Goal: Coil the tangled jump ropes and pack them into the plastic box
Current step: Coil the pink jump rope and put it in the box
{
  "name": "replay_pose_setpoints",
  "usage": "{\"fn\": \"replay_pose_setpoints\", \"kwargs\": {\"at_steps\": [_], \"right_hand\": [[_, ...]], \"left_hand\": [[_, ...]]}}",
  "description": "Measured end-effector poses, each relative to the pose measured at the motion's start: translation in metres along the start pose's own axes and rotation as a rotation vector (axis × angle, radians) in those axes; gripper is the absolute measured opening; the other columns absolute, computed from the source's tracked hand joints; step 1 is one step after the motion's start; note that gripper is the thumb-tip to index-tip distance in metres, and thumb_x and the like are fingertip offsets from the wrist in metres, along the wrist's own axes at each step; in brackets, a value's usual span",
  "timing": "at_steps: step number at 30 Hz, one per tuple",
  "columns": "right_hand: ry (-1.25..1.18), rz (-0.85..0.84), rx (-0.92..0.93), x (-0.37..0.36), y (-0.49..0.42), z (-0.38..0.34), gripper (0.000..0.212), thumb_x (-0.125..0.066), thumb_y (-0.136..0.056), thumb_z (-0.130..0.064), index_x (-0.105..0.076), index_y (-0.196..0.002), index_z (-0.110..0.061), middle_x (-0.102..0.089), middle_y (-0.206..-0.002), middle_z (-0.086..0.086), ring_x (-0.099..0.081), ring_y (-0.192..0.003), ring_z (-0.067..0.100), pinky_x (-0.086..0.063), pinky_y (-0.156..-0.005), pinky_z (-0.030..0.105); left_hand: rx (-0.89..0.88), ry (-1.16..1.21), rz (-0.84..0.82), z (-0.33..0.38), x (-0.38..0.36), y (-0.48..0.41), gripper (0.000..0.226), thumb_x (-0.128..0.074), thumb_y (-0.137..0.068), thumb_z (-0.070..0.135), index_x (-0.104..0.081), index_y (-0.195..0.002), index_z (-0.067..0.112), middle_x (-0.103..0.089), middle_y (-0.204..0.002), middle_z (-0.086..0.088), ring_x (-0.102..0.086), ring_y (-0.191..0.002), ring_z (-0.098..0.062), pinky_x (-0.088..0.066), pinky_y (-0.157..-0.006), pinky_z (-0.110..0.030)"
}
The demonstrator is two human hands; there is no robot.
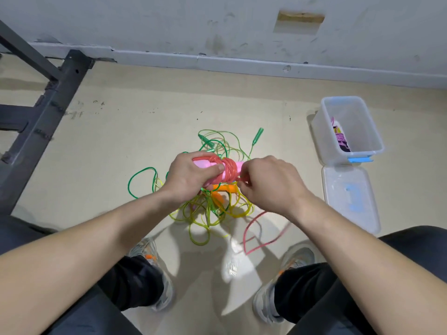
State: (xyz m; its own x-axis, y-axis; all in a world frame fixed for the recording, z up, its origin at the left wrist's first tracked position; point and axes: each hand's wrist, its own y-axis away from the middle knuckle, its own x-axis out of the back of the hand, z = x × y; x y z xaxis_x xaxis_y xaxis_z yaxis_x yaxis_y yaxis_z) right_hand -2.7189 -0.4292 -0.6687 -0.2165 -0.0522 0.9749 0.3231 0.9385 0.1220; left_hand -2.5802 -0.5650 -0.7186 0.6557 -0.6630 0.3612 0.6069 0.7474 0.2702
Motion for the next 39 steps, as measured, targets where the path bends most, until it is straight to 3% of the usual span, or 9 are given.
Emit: {"fn": "replay_pose_setpoints", "kwargs": {"at_steps": [3,10,15,19,24,28,33,36,39], "right_hand": [[-0.207,-0.086,0.159,0.009,-0.009,0.019,0.015,-0.068,-0.088,-0.034,-0.07,-0.083,-0.02,-0.07,-0.075,-0.006,-0.064,-0.074,0.02,-0.044,-0.063,0.031],[-1.389,-0.283,0.125,0.013,-0.018,0.031,0.025,-0.085,-0.066,0.004,-0.068,-0.071,-0.014,-0.064,-0.058,-0.006,-0.056,-0.051,0.002,-0.044,-0.054,0.014],[-1.93,-0.158,-0.077,-0.002,-0.02,0.02,0.023,-0.075,-0.075,0.001,-0.069,-0.063,-0.018,-0.057,-0.052,-0.002,-0.051,-0.043,0.006,-0.042,-0.045,0.017],[-2.097,-0.108,-0.243,-0.015,-0.019,0.009,0.023,-0.077,-0.066,0.008,-0.066,-0.065,-0.012,-0.055,-0.052,0.002,-0.051,-0.041,0.009,-0.045,-0.044,0.018],[-2.265,-0.145,-0.185,-0.022,-0.014,0.011,0.042,-0.098,-0.046,-0.018,-0.065,-0.072,-0.009,-0.058,-0.057,0.006,-0.058,-0.047,0.014,-0.054,-0.05,0.025],[-2.031,-0.142,-0.133,-0.023,-0.02,0.025,0.042,-0.1,-0.046,-0.022,-0.068,-0.072,-0.012,-0.06,-0.067,0.005,-0.055,-0.051,0.01,-0.048,-0.048,0.02],[-1.935,-0.072,-0.183,-0.022,-0.022,0.019,0.019,-0.084,-0.065,-0.008,-0.066,-0.069,-0.011,-0.06,-0.061,0.001,-0.054,-0.048,0.009,-0.045,-0.047,0.018],[-2.046,-0.08,-0.48,-0.026,-0.015,-0.012,0.029,-0.05,-0.103,-0.03,-0.058,-0.081,-0.012,-0.051,-0.05,-0.003,-0.046,-0.039,0.005,-0.038,-0.039,0.017],[-1.889,-0.069,-0.545,-0.038,-0.006,-0.023,0.029,-0.037,-0.108,-0.023,-0.053,-0.089,-0.008,-0.038,-0.051,0.0,-0.03,-0.037,0.007,-0.028,-0.04,0.023]], "left_hand": [[-0.013,-0.063,-0.111,0.01,0.001,0.001,0.029,-0.085,-0.079,0.025,-0.077,-0.107,0.021,-0.07,-0.073,0.011,-0.064,-0.057,-0.012,-0.043,-0.047,-0.016],[0.071,0.282,-0.661,0.029,0.028,-0.004,0.037,-0.081,-0.075,0.025,-0.074,-0.109,0.012,-0.066,-0.073,-0.017,-0.06,-0.051,-0.024,-0.04,-0.04,-0.021],[0.064,0.484,-0.649,0.027,0.025,-0.005,0.046,-0.074,-0.076,0.022,-0.066,-0.117,0.002,-0.06,-0.071,-0.018,-0.055,-0.048,-0.024,-0.031,-0.038,-0.019],[0.082,0.499,-0.601,0.023,0.024,-0.004,0.034,-0.068,-0.082,0.014,-0.067,-0.115,0.003,-0.059,-0.07,-0.016,-0.055,-0.048,-0.024,-0.03,-0.038,-0.018],[0.085,0.525,-0.621,0.024,0.024,-0.005,0.034,-0.069,-0.082,0.015,-0.068,-0.114,0.005,-0.058,-0.072,-0.016,-0.054,-0.048,-0.023,-0.027,-0.04,-0.02],[0.111,0.492,-0.706,0.025,0.027,-0.007,0.038,-0.077,-0.077,0.02,-0.07,-0.112,0.006,-0.058,-0.074,-0.017,-0.055,-0.048,-0.023,-0.03,-0.04,-0.02],[0.103,0.533,-0.746,0.028,0.025,-0.008,0.043,-0.083,-0.071,0.025,-0.073,-0.111,0.012,-0.059,-0.078,-0.018,-0.057,-0.048,-0.022,-0.03,-0.04,-0.02],[0.127,0.606,-0.6,0.024,0.019,-0.005,0.033,-0.072,-0.081,0.021,-0.071,-0.113,0.015,-0.061,-0.079,-0.017,-0.057,-0.049,-0.023,-0.031,-0.039,-0.017],[0.133,0.602,-0.43,0.018,0.011,-0.005,0.045,-0.066,-0.085,0.026,-0.064,-0.126,0.01,-0.061,-0.082,-0.015,-0.058,-0.052,-0.02,-0.033,-0.045,-0.019]]}}
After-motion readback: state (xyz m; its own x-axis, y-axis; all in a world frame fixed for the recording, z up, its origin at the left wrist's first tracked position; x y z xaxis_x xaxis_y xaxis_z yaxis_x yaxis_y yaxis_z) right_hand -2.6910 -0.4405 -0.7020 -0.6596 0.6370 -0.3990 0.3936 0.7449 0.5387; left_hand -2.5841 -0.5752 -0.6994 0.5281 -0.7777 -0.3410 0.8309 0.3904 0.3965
